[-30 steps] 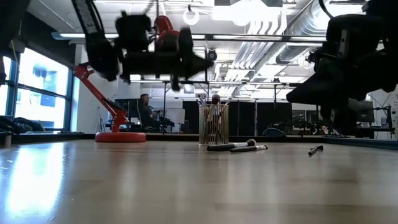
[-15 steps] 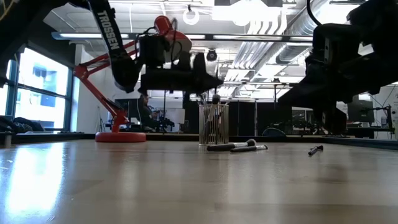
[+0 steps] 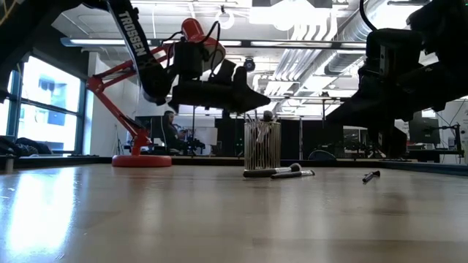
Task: Put items in baskets/containers
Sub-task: Put the makeup brush into the wire bin
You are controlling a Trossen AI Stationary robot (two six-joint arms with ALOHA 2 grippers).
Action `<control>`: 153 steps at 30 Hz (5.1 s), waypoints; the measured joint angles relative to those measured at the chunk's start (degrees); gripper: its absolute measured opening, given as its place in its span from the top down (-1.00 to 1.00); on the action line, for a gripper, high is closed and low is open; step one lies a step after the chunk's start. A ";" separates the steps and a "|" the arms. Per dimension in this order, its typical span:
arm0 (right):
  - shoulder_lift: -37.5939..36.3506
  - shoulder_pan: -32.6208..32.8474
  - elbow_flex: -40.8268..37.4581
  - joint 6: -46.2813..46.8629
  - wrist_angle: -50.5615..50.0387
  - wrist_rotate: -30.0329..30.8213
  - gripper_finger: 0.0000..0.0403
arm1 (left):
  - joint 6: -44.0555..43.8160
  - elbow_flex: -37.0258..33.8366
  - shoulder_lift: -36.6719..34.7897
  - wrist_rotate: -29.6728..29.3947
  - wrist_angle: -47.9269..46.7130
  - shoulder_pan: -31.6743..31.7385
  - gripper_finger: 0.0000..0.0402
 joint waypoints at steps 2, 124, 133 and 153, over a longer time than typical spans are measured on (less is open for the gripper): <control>0.00 0.00 0.00 0.00 0.00 -0.01 0.99 | -0.01 0.06 0.00 0.03 0.17 -0.02 0.80; 12.70 -14.02 43.30 30.06 -113.63 -7.87 0.38 | 5.52 -20.22 -44.41 -10.87 -64.41 -19.43 1.00; 12.70 -18.46 43.30 34.06 -111.08 -11.05 0.38 | -2.56 -20.22 -44.41 -12.64 -63.71 -19.45 1.00; 12.02 -22.19 35.26 31.32 -96.77 -12.69 0.39 | -6.52 -20.20 -44.39 -13.71 -61.34 -19.45 1.00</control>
